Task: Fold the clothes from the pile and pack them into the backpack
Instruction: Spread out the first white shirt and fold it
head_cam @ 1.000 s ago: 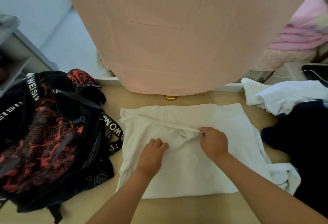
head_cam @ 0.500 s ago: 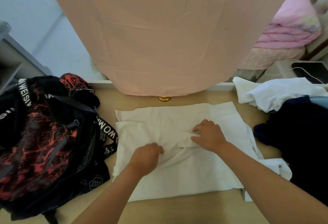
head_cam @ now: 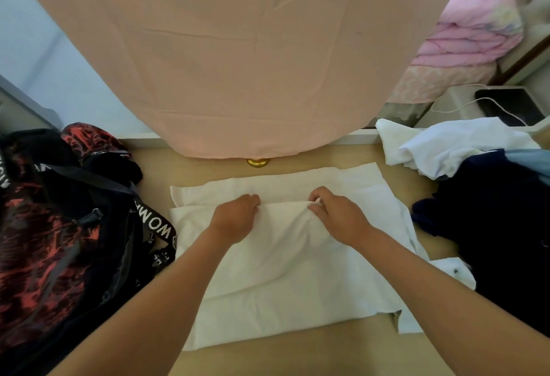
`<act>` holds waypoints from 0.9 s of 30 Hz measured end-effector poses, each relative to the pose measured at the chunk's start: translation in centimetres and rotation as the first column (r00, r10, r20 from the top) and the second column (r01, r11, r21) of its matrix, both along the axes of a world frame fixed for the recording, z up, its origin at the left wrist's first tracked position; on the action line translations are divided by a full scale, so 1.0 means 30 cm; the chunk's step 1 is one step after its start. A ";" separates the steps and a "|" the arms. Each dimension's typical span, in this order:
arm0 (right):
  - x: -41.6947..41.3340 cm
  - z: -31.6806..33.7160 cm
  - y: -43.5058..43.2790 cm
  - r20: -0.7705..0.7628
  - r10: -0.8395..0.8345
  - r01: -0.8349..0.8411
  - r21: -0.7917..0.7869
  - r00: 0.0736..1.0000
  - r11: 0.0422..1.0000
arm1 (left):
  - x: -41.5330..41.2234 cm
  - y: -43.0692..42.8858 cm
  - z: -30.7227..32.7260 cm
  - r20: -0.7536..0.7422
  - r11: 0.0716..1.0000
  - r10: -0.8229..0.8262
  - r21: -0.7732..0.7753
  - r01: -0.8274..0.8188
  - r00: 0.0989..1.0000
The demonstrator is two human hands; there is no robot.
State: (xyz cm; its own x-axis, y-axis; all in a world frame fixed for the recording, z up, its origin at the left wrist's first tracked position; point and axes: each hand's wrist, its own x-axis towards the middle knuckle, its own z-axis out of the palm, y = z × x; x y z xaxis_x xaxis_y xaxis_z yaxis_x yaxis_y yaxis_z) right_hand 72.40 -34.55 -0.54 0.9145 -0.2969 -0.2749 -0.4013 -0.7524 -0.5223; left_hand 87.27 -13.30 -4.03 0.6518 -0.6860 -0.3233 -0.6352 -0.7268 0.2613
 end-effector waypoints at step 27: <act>0.149 -0.077 0.468 -0.257 0.201 -0.300 -0.443 0.945 0.845 | -0.337 0.525 -0.096 0.031 0.943 0.303 -0.153 -0.295 0.953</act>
State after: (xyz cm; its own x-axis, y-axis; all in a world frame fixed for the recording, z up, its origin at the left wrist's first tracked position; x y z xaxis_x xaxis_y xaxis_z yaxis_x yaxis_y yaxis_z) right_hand 76.86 -20.51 -2.86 0.9183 -0.2035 -0.3395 -0.2208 -0.9752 -0.0126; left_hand 77.15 2.45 -6.92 0.8476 -0.4938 -0.1942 -0.4104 -0.8421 0.3501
